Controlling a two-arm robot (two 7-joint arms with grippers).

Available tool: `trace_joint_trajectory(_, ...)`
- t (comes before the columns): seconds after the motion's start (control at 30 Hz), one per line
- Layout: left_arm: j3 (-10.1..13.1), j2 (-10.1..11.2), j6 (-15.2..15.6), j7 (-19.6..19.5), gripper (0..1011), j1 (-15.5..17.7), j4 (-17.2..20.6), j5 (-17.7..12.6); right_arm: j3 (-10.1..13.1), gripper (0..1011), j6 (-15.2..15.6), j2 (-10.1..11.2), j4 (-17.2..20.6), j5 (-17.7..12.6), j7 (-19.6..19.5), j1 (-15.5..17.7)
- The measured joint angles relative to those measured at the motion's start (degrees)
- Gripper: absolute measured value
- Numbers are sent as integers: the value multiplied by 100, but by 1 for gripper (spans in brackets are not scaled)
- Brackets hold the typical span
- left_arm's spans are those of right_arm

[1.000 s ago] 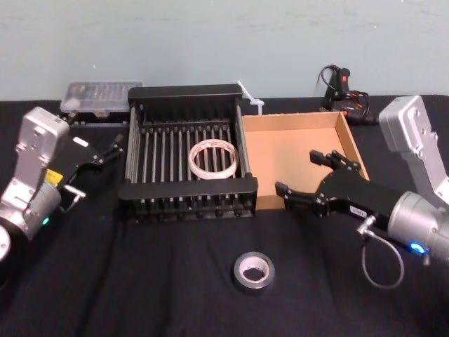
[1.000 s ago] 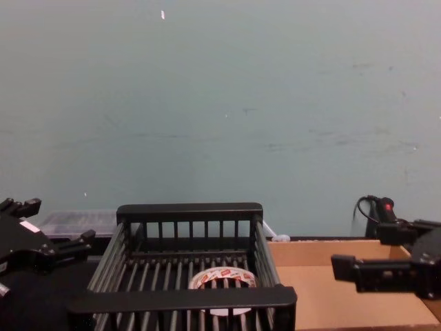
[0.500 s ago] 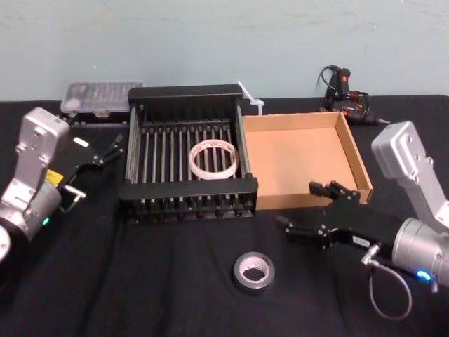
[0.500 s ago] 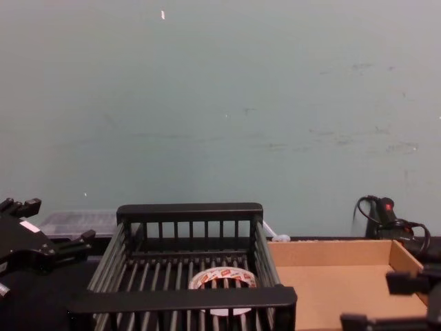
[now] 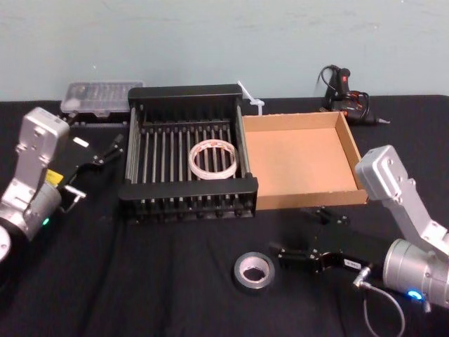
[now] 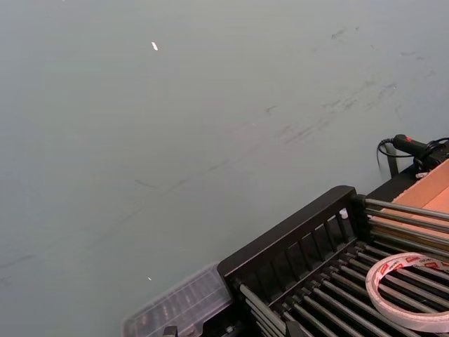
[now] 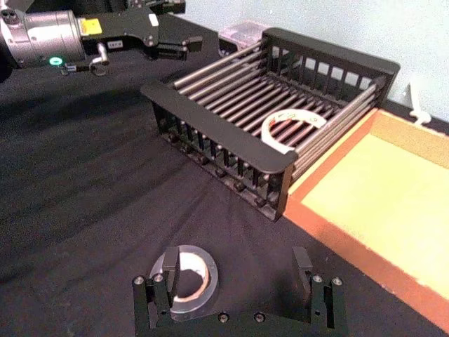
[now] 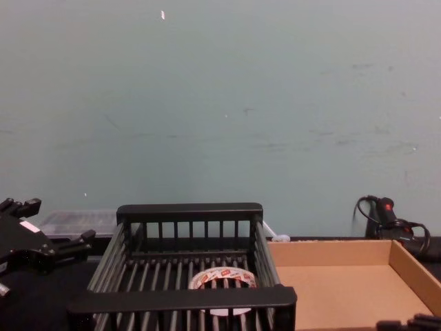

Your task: Pick up the white tape and place it into the black box , Pick up the silver tape and place it into the brown box.

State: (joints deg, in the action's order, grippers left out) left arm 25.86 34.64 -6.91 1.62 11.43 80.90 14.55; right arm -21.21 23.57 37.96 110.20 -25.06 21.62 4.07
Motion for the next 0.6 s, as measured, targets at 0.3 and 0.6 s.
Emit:
trace_joint_trajectory(0.3,0,0,0,0,1001,0,0,0,-283,1000,-47,-143,-336,231,6,-213)
trace_joint_trajectory(0.6,0,0,0,0,1001,0,0,0,-536,1000,-81,-347,-666,636,12,-446)
